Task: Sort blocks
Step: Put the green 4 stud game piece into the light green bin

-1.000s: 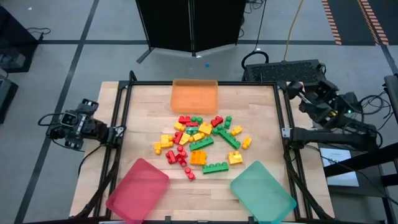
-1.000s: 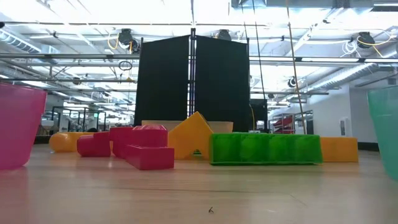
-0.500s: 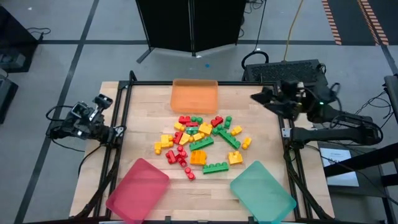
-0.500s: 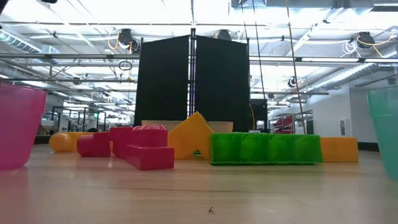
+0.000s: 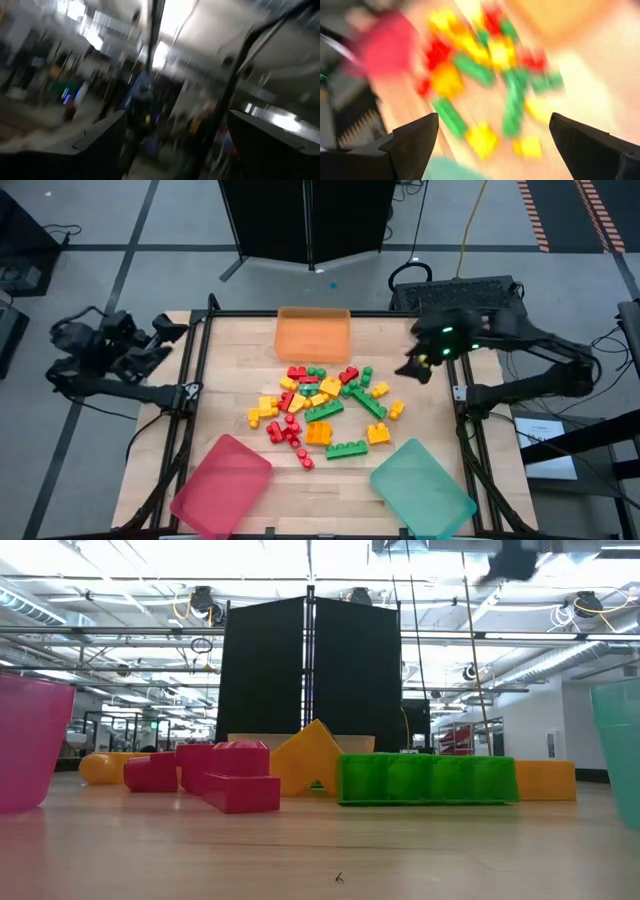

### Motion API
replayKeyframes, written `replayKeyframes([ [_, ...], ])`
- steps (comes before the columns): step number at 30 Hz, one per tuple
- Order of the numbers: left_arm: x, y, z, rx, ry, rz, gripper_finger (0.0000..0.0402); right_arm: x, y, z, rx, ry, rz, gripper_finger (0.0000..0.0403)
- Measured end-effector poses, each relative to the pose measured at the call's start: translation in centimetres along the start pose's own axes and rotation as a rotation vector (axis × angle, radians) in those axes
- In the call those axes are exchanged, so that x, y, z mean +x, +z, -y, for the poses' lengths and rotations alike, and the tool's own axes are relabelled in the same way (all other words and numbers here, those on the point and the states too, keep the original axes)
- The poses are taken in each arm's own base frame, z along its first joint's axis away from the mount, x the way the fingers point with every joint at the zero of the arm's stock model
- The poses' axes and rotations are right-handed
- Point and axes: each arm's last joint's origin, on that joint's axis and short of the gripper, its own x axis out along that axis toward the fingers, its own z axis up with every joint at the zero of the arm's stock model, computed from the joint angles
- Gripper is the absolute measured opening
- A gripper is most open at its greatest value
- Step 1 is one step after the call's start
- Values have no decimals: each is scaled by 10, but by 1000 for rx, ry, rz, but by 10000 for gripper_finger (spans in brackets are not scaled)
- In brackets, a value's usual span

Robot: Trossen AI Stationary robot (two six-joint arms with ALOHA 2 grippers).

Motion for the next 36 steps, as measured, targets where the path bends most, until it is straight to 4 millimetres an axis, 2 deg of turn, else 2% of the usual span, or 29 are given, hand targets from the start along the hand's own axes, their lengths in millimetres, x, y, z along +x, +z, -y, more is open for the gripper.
replayKeyframes([
  [5, 15, -3, 1, 25, 70, -172, 345, 56, -6, -6, 2, -172, -181, 376],
  [10, 21, -12, -2, 25, 100, -242, 345, 118, -16, -16, -33, -280, -227, 376],
  [15, 21, -13, -2, 14, 109, -259, 345, 165, -24, -22, -61, -340, -260, 376],
  [24, 20, -17, -4, 18, 127, -301, 345, 229, -33, -13, -111, -480, -395, 376],
  [29, 20, -17, -4, 18, 128, -302, 345, 256, -39, -5, -133, -531, -464, 376],
  [32, 20, -17, -4, 18, 128, -302, 345, 268, -36, -1, -120, -519, -457, 374],
  [34, 20, -17, -4, 18, 128, -303, 345, 275, -35, 1, -96, -510, -453, 361],
  [36, 19, -18, -4, 19, 131, -310, 345, 279, -35, 3, -81, -495, -458, 328],
])
